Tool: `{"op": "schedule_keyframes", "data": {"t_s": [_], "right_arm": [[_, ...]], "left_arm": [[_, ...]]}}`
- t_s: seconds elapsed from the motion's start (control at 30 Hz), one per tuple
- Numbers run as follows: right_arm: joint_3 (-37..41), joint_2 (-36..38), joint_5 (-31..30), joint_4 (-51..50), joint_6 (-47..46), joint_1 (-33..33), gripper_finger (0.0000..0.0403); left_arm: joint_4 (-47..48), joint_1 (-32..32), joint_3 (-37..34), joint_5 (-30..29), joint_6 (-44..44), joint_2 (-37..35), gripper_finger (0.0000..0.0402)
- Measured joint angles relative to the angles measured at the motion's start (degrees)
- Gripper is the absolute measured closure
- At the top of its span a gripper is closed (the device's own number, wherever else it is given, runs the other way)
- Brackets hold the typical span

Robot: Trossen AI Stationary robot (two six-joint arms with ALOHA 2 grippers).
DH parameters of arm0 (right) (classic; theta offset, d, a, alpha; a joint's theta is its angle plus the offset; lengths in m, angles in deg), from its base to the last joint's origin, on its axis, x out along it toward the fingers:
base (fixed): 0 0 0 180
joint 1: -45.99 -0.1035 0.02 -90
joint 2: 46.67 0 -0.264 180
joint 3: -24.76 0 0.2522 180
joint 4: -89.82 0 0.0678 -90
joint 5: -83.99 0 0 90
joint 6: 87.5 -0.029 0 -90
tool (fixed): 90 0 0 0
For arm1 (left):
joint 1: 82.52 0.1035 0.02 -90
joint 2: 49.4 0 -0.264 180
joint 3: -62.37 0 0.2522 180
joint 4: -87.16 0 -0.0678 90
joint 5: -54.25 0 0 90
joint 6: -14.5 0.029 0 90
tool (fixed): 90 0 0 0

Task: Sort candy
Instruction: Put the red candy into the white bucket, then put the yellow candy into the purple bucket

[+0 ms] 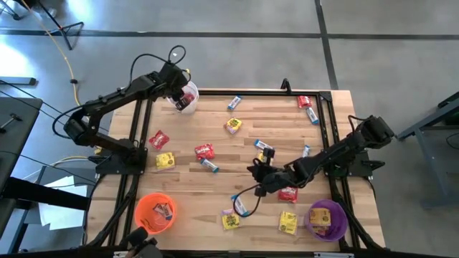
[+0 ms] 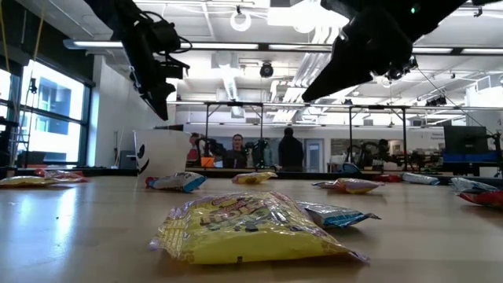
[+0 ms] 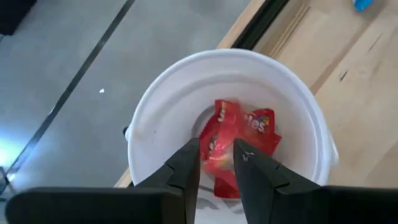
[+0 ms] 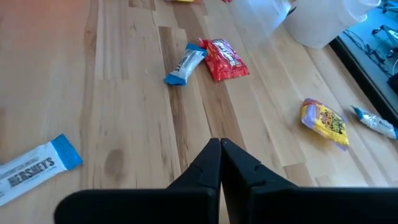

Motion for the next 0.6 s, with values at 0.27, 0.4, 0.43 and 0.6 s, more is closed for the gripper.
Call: {"op": "schedule_keyframes", "data": {"t_s": [0.27, 0.4, 0.43, 0.6], "right_arm": [[7.6, 0.0, 2.6, 11.1, -0.2, 1.1, 0.0403], [9.2, 0.0, 2.8, 12.6, -1.1, 0.5, 0.0403], [9.2, 0.0, 2.8, 12.6, -1.4, 0.3, 0.0403], [9.2, 0.2, 2.8, 12.6, -1.8, 0.0, 0.0403]], "left_arm": [[1.5, -2.0, 0.0, -0.2, 2.0, -0.7, 0.0325], [-3.1, -7.3, -2.0, -5.0, 1.3, -5.5, 0.0364], [-4.9, -9.0, -3.2, -6.7, 0.9, -7.0, 0.0375], [-11.5, -17.5, -9.4, -7.5, -2.3, -15.9, 0.0398]]}}
